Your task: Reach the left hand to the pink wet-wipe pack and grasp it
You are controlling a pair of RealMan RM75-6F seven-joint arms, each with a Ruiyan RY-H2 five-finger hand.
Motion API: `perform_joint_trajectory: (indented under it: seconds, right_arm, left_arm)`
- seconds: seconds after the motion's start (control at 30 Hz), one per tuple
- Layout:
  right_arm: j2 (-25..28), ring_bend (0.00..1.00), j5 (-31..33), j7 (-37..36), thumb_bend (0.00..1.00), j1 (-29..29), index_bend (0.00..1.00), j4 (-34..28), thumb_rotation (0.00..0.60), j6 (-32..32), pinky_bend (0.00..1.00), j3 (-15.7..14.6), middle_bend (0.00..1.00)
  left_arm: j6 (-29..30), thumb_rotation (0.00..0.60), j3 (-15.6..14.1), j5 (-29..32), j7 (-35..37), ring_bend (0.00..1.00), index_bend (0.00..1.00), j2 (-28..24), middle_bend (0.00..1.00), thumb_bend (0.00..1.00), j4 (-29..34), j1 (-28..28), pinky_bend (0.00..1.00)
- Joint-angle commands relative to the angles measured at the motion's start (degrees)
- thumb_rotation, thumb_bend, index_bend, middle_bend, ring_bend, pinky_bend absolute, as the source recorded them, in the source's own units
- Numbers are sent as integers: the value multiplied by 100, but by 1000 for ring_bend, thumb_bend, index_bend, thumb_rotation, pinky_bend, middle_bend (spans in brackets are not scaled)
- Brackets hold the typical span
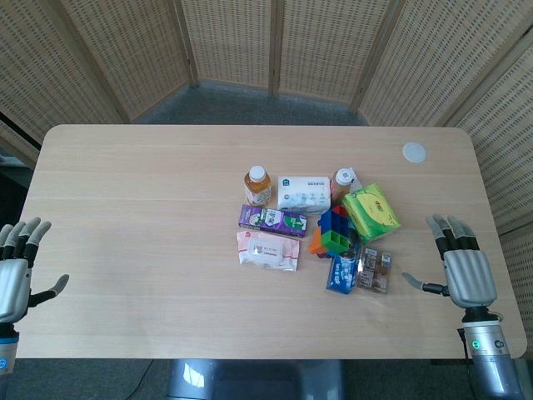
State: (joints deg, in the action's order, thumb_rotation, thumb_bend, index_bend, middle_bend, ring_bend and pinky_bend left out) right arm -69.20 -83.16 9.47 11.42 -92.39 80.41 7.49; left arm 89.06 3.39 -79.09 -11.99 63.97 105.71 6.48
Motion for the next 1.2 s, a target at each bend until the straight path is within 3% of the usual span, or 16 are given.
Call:
perform_joint_trajectory:
  seconds: [0.03,0.37,0.47,0.7,0.9,1.2]
  right_arm:
    - [5,0,0,-23,30,-11,0,-15,316,26,0,-3,0]
    - [43,0,-81,-18,31,-69,0,-135,314,157,0,-58,0]
    - [80,0,-61,26,31,-101,0,-206,314,200,0,-60,0]
    - [178,0,-50,166,30,-140,0,-419,315,247,0,-76,0]
    - [322,0,-33,201,28,-257,0,-553,316,403,0,-85,0]
    - [509,0,-15,62,30,-512,0,-630,318,706,0,-124,0]
  left_arm:
    - [-7,600,10,-12,5,0,126,3,79,264,-2,-8,0]
    - [-464,600,47,-108,6,3,112,-197,94,263,46,210,0]
    - [-904,600,72,-125,0,3,106,-317,86,262,140,462,0]
    - [-2707,600,226,223,-105,0,9,-529,7,263,337,1527,0]
    - [-3855,600,406,653,-573,0,0,-113,0,263,183,2455,0]
    - [-4894,600,693,1505,-1141,0,0,874,0,265,-359,3753,0]
